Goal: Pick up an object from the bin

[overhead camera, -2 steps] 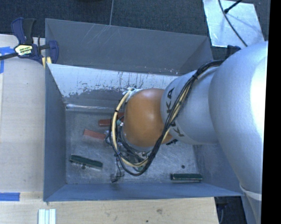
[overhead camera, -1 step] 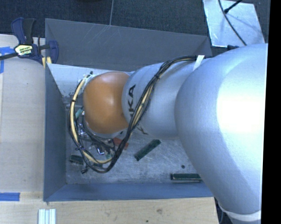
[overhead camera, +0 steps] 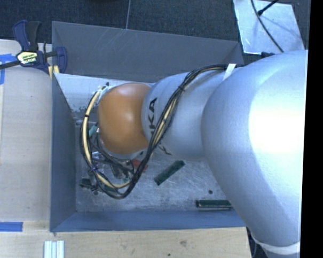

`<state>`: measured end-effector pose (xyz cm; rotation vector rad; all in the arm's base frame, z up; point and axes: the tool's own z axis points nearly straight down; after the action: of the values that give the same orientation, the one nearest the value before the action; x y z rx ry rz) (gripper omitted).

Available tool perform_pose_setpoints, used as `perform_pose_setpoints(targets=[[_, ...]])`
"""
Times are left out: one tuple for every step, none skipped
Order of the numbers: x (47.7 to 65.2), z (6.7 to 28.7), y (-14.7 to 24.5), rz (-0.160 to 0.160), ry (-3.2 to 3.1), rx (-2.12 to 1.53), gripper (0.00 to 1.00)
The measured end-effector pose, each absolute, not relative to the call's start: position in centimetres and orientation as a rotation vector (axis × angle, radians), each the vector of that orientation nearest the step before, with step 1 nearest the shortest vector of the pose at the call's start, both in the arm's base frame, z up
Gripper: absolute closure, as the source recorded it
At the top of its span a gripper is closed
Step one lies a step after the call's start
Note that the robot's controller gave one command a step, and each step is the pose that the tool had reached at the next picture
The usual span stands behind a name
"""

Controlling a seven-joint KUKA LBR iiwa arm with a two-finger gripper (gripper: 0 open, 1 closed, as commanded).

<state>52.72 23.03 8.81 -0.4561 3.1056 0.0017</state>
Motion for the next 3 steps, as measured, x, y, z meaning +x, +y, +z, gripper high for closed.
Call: perform_pose_setpoints(targets=[[50.9, 11.4, 20.5, -0.001, 3.102, -0.485, 1.00], [50.9, 11.3, 20.7, 0.000, 3.103, -0.485, 0.00], [49.8, 6.7, 22.4, -0.001, 3.106, -0.490, 0.00]])
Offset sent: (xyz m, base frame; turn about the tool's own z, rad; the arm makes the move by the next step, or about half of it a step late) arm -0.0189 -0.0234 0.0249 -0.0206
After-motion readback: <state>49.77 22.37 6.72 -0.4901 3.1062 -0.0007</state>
